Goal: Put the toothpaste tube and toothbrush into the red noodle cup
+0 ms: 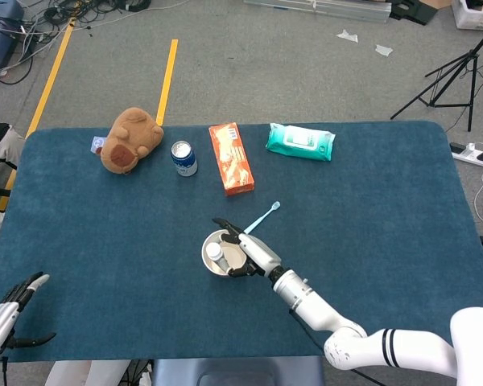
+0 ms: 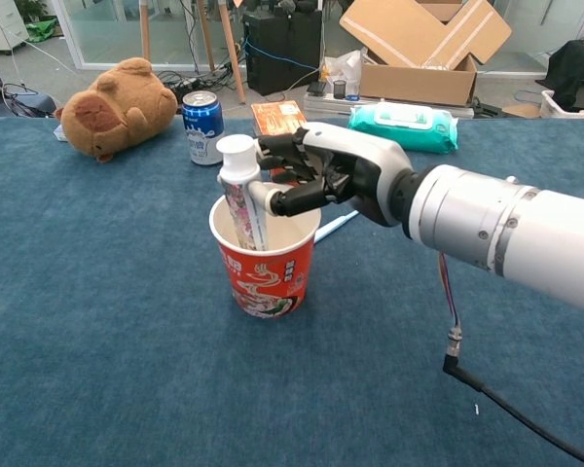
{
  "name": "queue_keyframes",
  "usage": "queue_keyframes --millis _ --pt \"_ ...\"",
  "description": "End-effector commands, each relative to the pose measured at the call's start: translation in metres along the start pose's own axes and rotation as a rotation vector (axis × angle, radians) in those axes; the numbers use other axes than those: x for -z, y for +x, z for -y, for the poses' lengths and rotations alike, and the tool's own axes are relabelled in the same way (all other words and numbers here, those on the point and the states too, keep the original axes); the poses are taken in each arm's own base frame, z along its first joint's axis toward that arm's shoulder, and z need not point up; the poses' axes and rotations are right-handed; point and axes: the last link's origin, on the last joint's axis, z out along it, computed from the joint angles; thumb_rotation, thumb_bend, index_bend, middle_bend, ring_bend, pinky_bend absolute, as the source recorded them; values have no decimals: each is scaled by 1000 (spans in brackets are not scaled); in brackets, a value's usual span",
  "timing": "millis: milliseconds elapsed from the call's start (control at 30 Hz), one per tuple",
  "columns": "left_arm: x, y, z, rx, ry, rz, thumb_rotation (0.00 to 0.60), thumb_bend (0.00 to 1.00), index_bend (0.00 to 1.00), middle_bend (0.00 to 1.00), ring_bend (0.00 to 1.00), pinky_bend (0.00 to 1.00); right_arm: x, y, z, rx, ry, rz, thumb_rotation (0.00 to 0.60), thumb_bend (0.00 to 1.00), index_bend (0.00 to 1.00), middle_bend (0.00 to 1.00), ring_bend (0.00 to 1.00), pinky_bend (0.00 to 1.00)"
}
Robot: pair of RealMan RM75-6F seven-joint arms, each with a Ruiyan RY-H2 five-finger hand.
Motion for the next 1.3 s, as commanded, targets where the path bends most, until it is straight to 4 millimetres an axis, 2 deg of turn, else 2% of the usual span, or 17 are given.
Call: queue_keyframes --millis 33,267,800,1300 --pt "0 -1 0 0 0 2 600 0 0 0 0 0 1 -2 -4 -9 7 -9 600 460 564 0 0 58" --pt "0 -1 1 1 1 2 600 0 0 0 0 0 2 -2 -11 -37 30 -29 600 460 564 0 0 58" --pt "0 -2 1 2 -1 6 600 0 0 0 0 0 6 5 -10 1 56 -53 600 460 564 0 0 58" --pt "0 -3 1 1 0 10 600 0 0 0 0 0 7 5 -24 -17 40 -76 600 460 564 0 0 58"
